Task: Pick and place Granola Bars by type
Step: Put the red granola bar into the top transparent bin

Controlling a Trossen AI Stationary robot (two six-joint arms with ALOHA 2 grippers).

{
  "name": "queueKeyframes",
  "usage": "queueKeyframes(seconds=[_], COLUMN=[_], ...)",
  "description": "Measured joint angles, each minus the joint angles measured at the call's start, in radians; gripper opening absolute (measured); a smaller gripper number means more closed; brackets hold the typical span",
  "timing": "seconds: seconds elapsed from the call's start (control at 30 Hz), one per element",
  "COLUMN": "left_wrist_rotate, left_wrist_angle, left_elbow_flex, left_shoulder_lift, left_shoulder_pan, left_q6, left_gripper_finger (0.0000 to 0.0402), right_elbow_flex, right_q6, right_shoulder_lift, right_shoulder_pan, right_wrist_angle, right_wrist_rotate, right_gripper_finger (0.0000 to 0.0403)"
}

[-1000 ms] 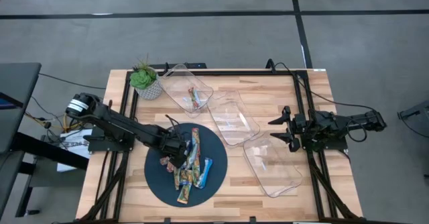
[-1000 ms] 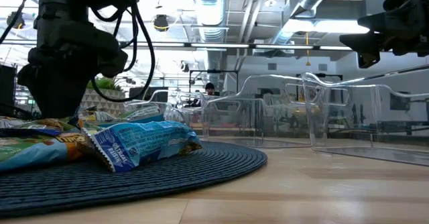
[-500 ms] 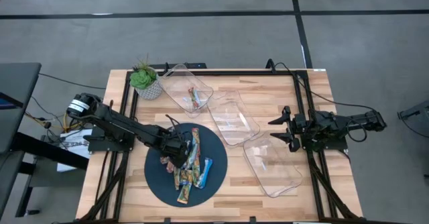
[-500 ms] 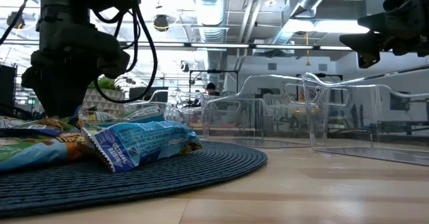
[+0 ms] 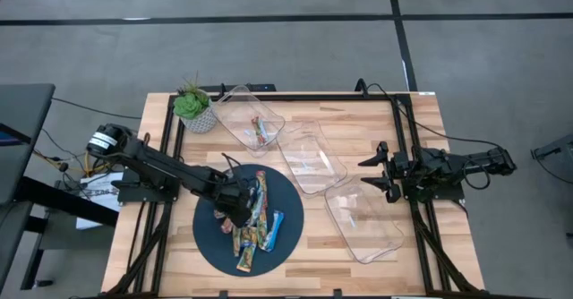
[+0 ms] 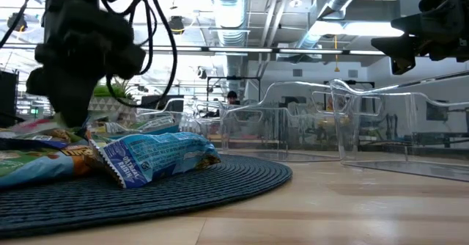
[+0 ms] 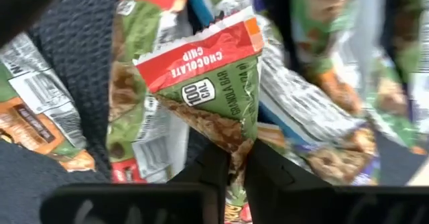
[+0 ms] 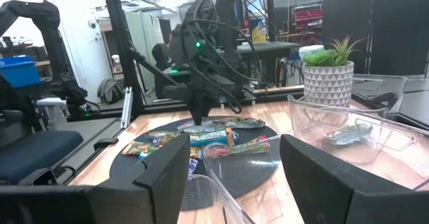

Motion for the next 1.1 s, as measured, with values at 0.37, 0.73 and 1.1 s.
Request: queueKeyframes(seconds=[0.37, 0.73, 1.1], left_wrist_rotate=[-0.035, -0.266, -0.430], left_wrist_angle=[0.041, 0.207, 0.385], left_elbow_flex=[0.000, 0.000, 0.000], left_shoulder_lift=[-0.198, -0.364, -0.390], left_shoulder_pan=[0.050, 0.282, 0.610], left_q6=[0.051, 0.165, 0.277], left_gripper_finger=[0.0023, 0.0023, 0.0023], right_elbow_flex=[0.000, 0.000, 0.000], right_q6=[0.000, 0.000, 0.000], right_shoulder_lift=[0.000, 0.000, 0.000], right_shoulder_pan=[0.000, 0.000, 0.000], right_wrist_angle=[0.000, 0.000, 0.000], right_wrist_rotate=[0.000, 0.000, 0.000], right_gripper_finger=[0.0224, 0.0224, 0.0224])
